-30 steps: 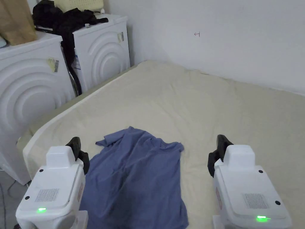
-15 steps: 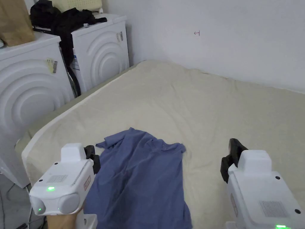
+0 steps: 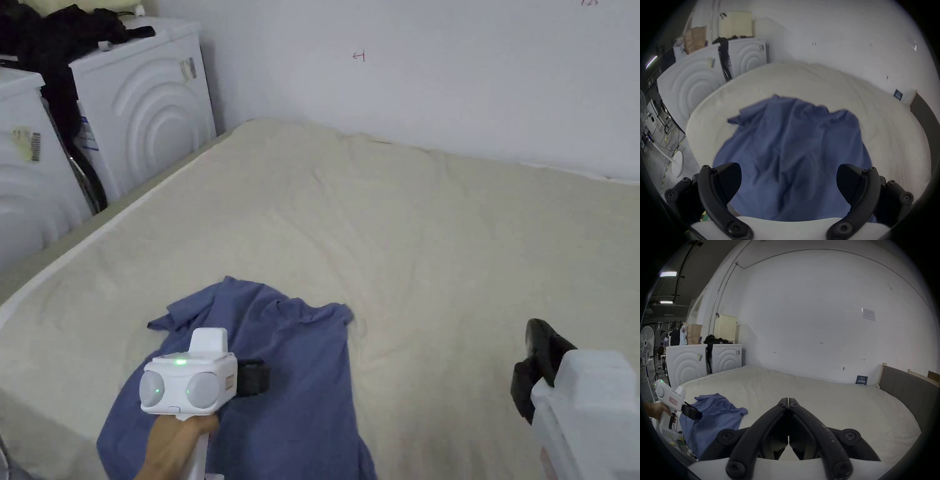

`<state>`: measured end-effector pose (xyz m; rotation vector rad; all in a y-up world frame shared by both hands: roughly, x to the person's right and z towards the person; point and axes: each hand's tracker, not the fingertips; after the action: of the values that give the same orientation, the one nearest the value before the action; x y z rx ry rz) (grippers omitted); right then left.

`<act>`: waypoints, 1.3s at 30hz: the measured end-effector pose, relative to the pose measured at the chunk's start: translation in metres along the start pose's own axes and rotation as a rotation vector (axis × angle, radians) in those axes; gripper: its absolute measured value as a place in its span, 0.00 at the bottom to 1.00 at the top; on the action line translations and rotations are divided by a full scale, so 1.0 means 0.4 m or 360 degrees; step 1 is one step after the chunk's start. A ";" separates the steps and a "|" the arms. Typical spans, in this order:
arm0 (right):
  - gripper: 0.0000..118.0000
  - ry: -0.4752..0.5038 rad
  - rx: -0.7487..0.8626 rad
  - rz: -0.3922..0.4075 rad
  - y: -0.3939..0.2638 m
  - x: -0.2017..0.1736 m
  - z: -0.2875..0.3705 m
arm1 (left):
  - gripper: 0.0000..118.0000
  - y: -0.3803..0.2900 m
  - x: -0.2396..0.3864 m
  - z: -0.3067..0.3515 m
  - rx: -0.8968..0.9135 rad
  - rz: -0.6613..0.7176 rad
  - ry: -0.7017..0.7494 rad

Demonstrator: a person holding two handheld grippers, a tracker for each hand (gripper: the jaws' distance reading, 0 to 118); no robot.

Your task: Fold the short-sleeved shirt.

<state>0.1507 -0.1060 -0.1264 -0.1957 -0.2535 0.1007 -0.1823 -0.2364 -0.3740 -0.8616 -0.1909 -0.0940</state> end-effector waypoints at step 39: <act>0.01 -0.0458 0.0113 -0.0074 0.033 0.367 0.261 | 0.02 0.374 0.640 0.552 0.0855 -0.0596 -0.0834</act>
<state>0.2642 -0.0561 0.0050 -0.1039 -0.5402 0.0914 0.0636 0.0272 -0.2925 -0.2892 -0.8308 -0.1567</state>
